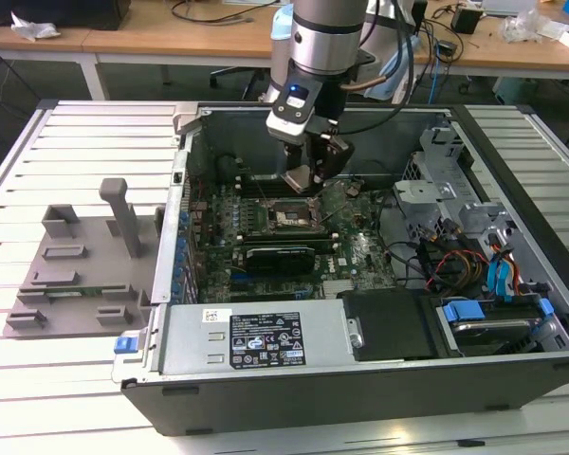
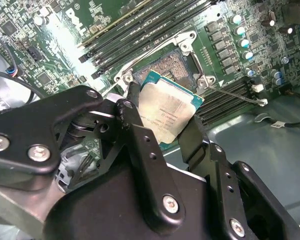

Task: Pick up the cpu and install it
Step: 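Place the cpu into insertion slot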

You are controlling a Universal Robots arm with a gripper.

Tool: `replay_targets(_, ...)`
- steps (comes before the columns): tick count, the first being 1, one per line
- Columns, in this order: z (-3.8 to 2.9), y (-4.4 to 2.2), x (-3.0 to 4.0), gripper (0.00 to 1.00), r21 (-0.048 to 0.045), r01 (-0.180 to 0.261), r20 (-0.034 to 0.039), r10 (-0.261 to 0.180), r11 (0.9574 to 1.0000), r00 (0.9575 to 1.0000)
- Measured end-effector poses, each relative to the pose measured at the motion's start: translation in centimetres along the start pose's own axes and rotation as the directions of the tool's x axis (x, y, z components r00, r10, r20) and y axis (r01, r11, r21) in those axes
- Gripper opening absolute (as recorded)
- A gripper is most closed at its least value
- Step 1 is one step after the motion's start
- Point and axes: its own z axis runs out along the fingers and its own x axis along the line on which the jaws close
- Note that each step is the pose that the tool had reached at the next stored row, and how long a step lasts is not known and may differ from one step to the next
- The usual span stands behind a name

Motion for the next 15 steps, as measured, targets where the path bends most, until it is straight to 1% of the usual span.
replay_targets(6,0.00,0.00,0.00,0.55,0.0010,-0.031,-0.0002,0.031,0.9995,0.9995)
replay_targets(10,0.00,0.00,0.00,0.55,0.0021,-0.064,-0.0003,0.064,0.9979,0.9979)
replay_targets(15,0.00,0.00,0.00,0.55,0.0030,-0.089,-0.0002,0.089,0.9961,0.9961)
